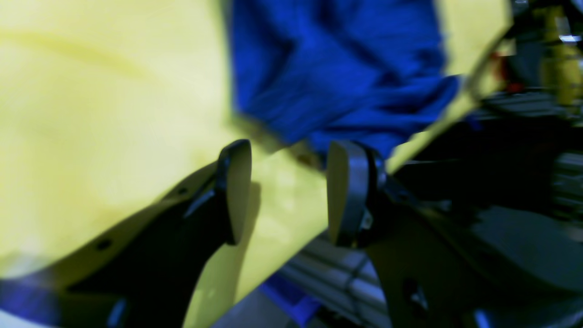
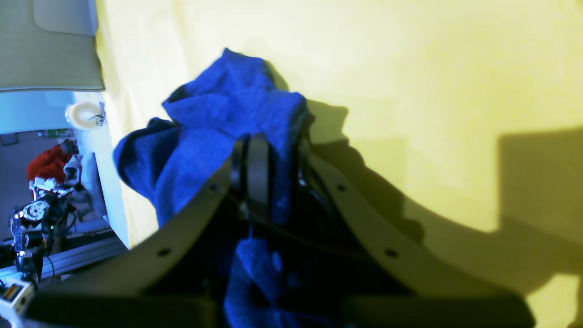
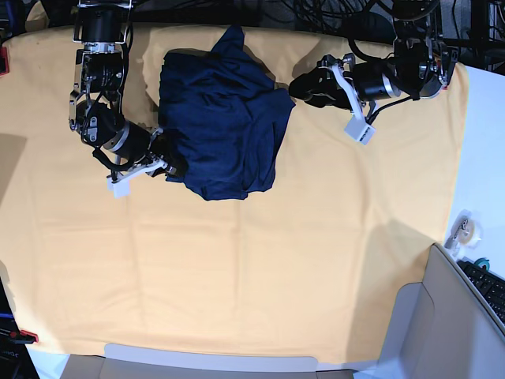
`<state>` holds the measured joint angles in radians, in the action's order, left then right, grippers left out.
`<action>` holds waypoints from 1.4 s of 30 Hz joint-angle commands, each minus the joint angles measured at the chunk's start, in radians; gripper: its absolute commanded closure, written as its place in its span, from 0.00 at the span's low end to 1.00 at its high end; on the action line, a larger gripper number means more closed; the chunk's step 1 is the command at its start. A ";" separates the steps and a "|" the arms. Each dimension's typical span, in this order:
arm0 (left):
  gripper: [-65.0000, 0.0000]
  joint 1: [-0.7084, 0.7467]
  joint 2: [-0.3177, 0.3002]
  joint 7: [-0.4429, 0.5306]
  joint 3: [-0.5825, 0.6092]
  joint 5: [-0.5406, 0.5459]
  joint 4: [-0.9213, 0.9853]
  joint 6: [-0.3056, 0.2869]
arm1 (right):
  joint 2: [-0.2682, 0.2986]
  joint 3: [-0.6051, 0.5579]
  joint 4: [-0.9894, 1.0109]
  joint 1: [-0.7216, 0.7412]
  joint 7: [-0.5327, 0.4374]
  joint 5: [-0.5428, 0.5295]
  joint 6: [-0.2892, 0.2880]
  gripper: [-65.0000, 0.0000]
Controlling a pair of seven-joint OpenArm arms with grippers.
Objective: Fold the T-shirt properly
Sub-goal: 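Push the left gripper against the shirt's opposite side to square it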
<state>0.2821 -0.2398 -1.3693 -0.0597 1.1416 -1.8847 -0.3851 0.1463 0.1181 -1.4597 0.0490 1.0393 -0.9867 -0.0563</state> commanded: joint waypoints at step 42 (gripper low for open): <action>0.48 -0.139 0.147 -0.027 0.143 0.015 0.231 0.002 | 0.006 0.002 -0.023 0.022 -0.014 -0.011 -0.010 1.00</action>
<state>0.1524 -0.0875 -1.3876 0.0849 1.1343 -1.6386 -0.3817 0.1463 0.1181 -1.4616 0.0528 1.0378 -0.9783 -0.0566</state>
